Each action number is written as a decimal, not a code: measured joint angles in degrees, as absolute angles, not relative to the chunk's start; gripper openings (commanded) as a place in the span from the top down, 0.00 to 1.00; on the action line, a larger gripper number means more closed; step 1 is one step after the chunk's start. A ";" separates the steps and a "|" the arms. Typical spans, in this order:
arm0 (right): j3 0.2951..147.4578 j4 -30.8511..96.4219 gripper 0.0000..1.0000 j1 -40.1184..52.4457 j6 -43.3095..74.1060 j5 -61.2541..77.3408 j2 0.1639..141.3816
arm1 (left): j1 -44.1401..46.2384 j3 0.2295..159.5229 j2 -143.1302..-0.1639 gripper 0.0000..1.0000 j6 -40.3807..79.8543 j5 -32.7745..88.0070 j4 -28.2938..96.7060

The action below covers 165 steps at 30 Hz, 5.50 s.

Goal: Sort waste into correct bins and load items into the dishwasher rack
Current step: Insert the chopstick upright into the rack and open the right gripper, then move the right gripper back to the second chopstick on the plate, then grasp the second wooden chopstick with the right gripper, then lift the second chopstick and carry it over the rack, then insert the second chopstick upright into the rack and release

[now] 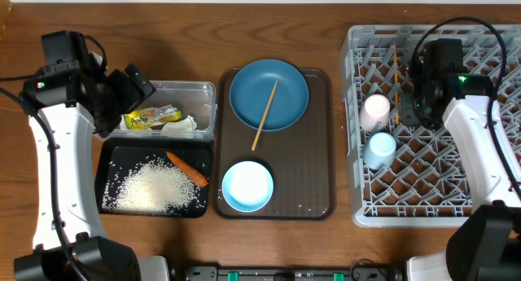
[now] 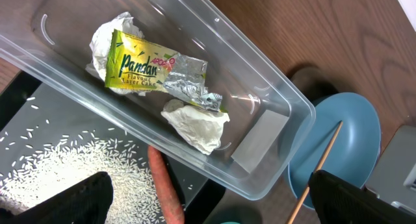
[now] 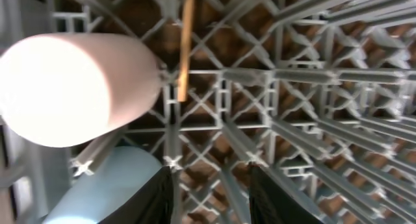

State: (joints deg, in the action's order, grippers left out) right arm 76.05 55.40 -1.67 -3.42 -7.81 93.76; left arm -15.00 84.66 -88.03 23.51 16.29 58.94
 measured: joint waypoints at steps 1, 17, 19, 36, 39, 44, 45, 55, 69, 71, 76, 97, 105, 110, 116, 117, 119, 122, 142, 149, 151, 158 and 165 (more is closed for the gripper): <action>76.07 55.86 0.59 -1.67 -3.29 -6.79 93.76 | -15.00 84.66 -88.03 0.02 23.51 16.29 58.94; 82.98 58.06 0.52 9.21 10.59 20.21 93.47 | -15.00 84.66 -88.03 0.02 23.51 16.29 58.94; 82.85 55.79 0.43 12.60 14.74 20.49 93.47 | -15.00 84.66 -88.03 0.02 23.49 16.29 58.94; 75.37 38.04 0.57 37.95 43.83 12.84 93.47 | -15.00 84.66 -88.03 0.02 23.51 16.29 58.94; 72.99 36.67 0.58 40.47 48.93 8.34 93.47 | -15.00 84.66 -88.03 0.02 23.49 16.27 58.92; 69.82 32.36 0.56 43.48 53.10 4.10 93.47 | -15.00 84.66 -88.03 0.02 23.51 16.29 58.94; 69.67 31.99 0.55 43.72 53.65 3.70 93.47 | -15.00 84.66 -88.03 0.02 23.51 16.29 58.94; 69.65 28.99 0.51 43.86 56.21 2.37 94.52 | -15.00 84.66 -88.03 0.02 23.51 16.29 58.94; 69.63 23.57 0.47 43.86 56.42 4.19 103.46 | -15.00 84.66 -88.03 0.02 23.51 16.29 58.94; 69.63 23.59 0.47 43.86 56.45 4.32 103.79 | -15.00 84.66 -88.03 0.02 23.51 16.29 58.94; 69.63 23.70 0.53 43.86 56.42 4.54 105.19 | -15.00 84.66 -88.03 0.02 23.51 16.29 58.94; 69.63 24.71 0.87 43.86 56.55 4.71 105.65 | -15.00 84.66 -88.03 0.02 23.51 16.29 58.94; 69.63 24.99 0.95 43.86 55.00 5.89 105.65 | -15.00 84.66 -88.03 0.02 23.51 16.29 58.94; 69.63 25.04 0.99 43.57 52.03 8.43 105.43 | -15.00 84.66 -88.03 0.02 23.51 16.29 58.94; 69.63 29.50 0.99 41.50 47.42 10.85 99.18 | -15.00 84.66 -88.03 0.02 23.51 16.29 58.96; 69.60 30.61 1.00 40.73 46.39 10.98 97.06 | -15.00 84.66 -88.03 0.02 23.51 16.32 58.94; 69.63 33.50 0.99 38.52 43.90 11.09 92.03 | -15.00 84.66 -88.03 0.02 23.51 16.32 58.96; 69.71 39.31 0.99 33.91 39.16 11.35 84.79 | -15.00 84.66 -88.03 0.02 23.51 16.29 58.94; 69.71 57.04 0.99 -6.44 -11.97 8.84 68.90 | -15.00 84.66 -88.03 0.02 23.51 16.29 58.94; 69.71 53.91 0.99 -6.52 -18.31 4.84 76.51 | -15.00 84.66 -88.03 0.02 23.51 16.29 58.94; 69.71 53.04 0.99 -6.52 -18.81 4.03 78.94 | -15.00 84.66 -88.03 0.02 23.51 16.27 58.94; 69.69 51.35 0.99 -6.52 -19.73 1.50 85.54 | -15.00 84.66 -88.03 0.02 23.51 16.29 58.94; 69.69 50.72 0.99 -6.52 -19.16 -0.80 88.09 | -15.00 84.66 -88.03 0.02 23.51 16.29 58.94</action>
